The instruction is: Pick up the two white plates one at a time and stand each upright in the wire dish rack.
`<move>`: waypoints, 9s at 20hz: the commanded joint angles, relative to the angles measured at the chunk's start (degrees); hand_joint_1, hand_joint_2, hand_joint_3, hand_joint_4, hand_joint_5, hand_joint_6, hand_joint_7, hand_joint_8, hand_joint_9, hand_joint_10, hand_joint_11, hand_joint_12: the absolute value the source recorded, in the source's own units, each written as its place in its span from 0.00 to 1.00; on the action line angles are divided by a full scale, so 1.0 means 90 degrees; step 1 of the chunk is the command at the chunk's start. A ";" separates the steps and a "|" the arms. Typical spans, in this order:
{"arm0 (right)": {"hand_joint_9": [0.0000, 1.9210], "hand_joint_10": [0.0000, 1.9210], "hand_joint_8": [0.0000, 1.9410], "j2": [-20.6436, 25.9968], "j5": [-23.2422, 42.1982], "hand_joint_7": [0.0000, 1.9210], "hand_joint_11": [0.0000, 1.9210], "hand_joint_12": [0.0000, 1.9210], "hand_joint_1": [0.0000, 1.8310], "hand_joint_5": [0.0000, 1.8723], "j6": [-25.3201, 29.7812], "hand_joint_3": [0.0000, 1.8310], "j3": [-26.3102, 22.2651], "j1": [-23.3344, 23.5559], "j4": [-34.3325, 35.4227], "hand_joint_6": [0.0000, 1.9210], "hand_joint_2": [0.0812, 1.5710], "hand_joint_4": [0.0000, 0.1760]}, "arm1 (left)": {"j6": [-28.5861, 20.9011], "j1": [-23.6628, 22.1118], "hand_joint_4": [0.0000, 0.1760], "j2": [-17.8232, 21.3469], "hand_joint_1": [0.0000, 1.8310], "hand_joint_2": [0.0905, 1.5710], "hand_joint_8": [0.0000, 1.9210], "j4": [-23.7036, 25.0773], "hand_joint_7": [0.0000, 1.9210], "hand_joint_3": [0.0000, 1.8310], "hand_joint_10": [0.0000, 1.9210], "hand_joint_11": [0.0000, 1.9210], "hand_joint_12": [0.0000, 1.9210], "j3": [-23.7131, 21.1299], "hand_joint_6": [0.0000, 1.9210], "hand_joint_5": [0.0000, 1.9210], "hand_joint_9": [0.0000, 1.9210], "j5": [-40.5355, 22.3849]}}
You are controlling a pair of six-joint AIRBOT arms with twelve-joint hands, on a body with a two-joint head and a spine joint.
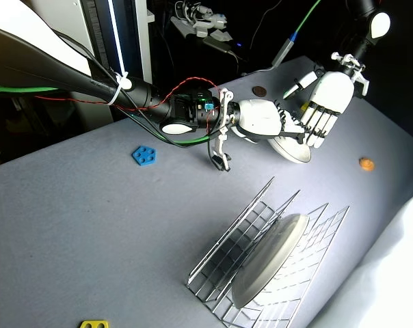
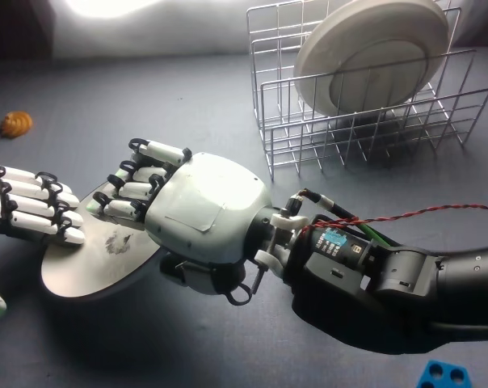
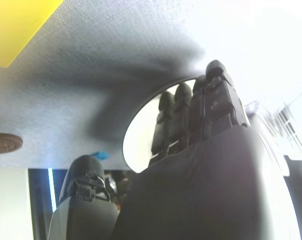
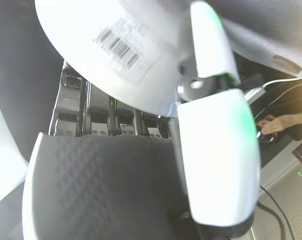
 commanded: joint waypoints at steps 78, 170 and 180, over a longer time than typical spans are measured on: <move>0.61 0.00 0.51 0.4062 -0.2564 0.50 0.35 0.54 0.67 0.54 0.0453 0.00 -0.2506 0.3710 0.4477 0.51 0.69 0.13 | -0.1528 -0.3264 0.00 0.0483 0.00 0.71 0.00 0.1132 0.08 0.00 0.00 0.01 0.06 0.0260 0.00 0.08 0.06 -0.0690; 0.37 0.00 0.00 0.3539 -0.2179 0.39 0.09 0.61 0.50 0.35 0.1376 0.00 -0.0485 0.2513 0.3622 0.00 0.66 0.00 | -0.0750 -0.3008 0.00 0.0308 0.00 0.71 0.00 0.0846 0.07 0.00 0.00 0.00 0.08 -0.1293 0.00 0.09 0.05 -0.0475; 0.34 0.00 0.00 0.4205 -0.0822 0.37 0.07 0.59 0.45 0.33 0.1284 0.00 -0.1497 0.2704 0.1911 0.00 0.66 0.00 | -0.0776 -0.3009 0.00 0.0303 0.00 0.71 0.00 0.0843 0.07 0.00 0.00 0.00 0.08 -0.1107 0.00 0.08 0.05 -0.0600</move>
